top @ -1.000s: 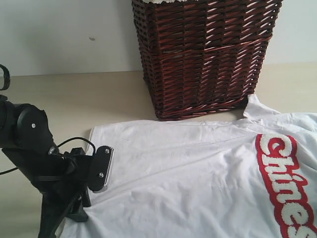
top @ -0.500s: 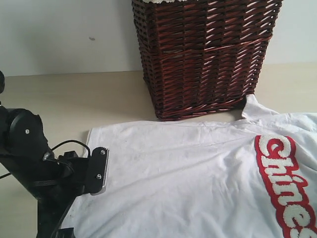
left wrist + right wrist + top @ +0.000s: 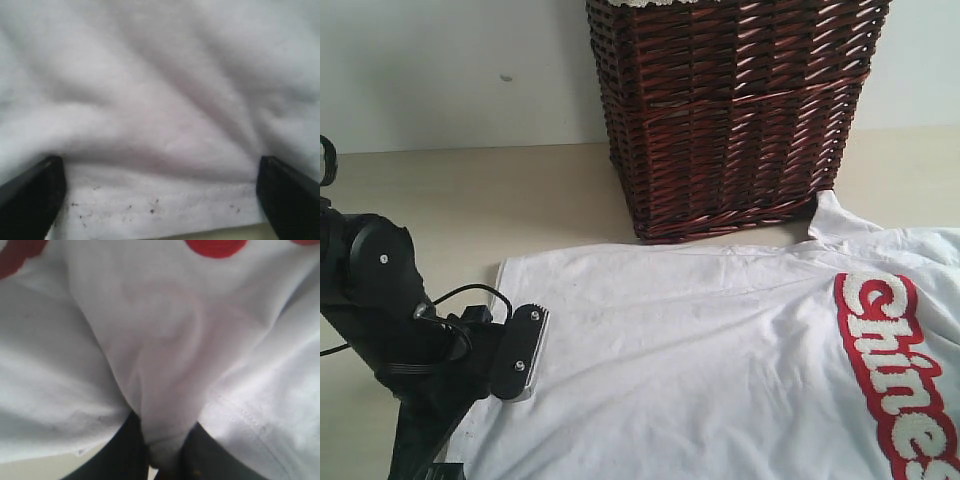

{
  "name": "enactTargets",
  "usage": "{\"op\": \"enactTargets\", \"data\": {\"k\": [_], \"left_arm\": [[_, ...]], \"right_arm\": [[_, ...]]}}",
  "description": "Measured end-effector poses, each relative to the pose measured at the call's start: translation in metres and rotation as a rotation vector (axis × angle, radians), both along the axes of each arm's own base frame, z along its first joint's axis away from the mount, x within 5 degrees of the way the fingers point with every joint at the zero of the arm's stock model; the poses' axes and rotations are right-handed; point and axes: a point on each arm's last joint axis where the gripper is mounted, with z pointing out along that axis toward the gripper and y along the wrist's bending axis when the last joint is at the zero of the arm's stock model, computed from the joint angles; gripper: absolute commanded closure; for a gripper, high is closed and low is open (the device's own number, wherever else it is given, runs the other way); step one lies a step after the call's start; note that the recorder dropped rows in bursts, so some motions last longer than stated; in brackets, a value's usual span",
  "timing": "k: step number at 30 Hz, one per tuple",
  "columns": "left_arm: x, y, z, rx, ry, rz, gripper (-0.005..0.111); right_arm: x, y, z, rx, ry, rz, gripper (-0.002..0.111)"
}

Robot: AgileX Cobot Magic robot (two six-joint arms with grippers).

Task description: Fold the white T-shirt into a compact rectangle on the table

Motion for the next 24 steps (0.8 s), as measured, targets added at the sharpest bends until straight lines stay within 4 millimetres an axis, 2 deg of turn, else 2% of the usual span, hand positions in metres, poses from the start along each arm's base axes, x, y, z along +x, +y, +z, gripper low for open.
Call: {"op": "enactTargets", "data": {"k": [2,4,9,13,14,24], "left_arm": [[0.0004,-0.0005,-0.0007,-0.002,0.0,-0.012,0.011],[0.0002,-0.0005,-0.0006,-0.004,0.0,-0.022,0.025],[0.0007,-0.0013,-0.0003,-0.01,-0.002,-0.028,0.066],[0.0003,-0.0018,-0.0006,-0.014,0.004,-0.023,0.094],[0.0001,-0.0018,-0.0006,-0.015,0.006,-0.022,0.106],[-0.0003,-0.0026,-0.0005,-0.009,0.039,0.128,0.107]], "right_arm": [[0.0,0.0,0.0,0.0,0.0,0.0,0.108],[0.0,0.0,0.0,0.0,0.0,0.0,0.108],[0.0,0.0,0.0,0.0,0.0,0.0,0.108],[0.0,0.0,0.0,0.0,0.0,0.0,0.108],[0.0,0.0,0.0,0.0,0.0,0.0,0.108],[0.0,0.0,0.0,0.0,0.0,0.0,0.108]]}}
